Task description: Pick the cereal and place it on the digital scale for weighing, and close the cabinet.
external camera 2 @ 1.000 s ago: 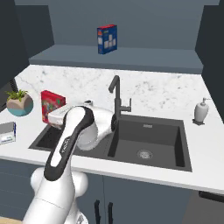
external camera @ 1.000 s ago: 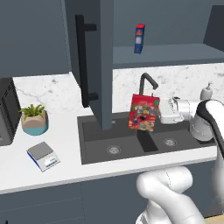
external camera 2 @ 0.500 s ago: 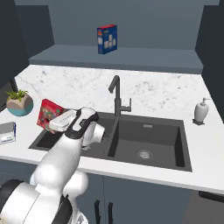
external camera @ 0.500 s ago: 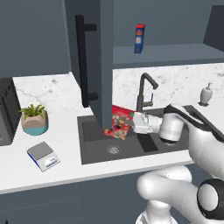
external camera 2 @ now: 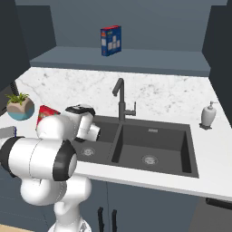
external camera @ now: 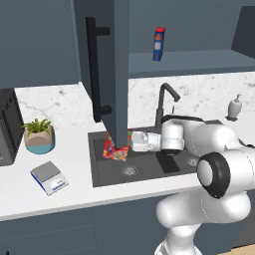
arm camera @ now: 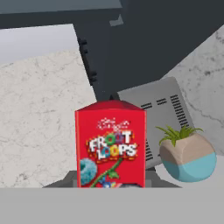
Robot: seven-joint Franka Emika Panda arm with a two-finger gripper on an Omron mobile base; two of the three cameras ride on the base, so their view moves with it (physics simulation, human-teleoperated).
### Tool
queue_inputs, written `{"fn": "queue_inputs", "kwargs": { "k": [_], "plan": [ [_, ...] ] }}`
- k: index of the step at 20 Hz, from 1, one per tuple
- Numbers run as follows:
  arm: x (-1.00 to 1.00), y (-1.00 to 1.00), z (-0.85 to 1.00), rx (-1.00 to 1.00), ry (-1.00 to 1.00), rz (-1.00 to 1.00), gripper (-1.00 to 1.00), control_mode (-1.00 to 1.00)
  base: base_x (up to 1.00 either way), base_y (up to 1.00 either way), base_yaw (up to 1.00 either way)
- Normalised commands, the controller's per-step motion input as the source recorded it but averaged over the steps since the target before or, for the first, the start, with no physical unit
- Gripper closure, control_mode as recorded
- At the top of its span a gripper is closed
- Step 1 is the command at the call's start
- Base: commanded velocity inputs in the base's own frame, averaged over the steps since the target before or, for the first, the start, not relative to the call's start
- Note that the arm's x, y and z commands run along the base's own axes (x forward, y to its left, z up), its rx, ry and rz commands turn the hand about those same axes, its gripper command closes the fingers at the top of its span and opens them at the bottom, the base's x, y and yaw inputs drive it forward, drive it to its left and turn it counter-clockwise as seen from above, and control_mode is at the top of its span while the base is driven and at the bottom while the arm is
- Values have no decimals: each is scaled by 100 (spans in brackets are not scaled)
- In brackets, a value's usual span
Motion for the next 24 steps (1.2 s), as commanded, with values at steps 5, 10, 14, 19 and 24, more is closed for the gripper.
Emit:
{"fn": "queue_inputs", "kwargs": {
  "k": [5, 10, 14, 19, 24],
  "plan": [
    [12, 79, -14, -24, -9, 0, 100, -100, 0, 0, 0],
    [3, 63, 0, -15, -5, -1, 100, -100, 0, 0, 0],
    [1, 42, -2, -4, -1, 0, 100, -100, 0, 0, 0],
    [2, 49, -9, 0, 0, 0, 100, -100, 0, 0, 0],
    [1, 46, -21, 0, 0, 0, 100, -100, 0, 0, 0]
  ]
}}
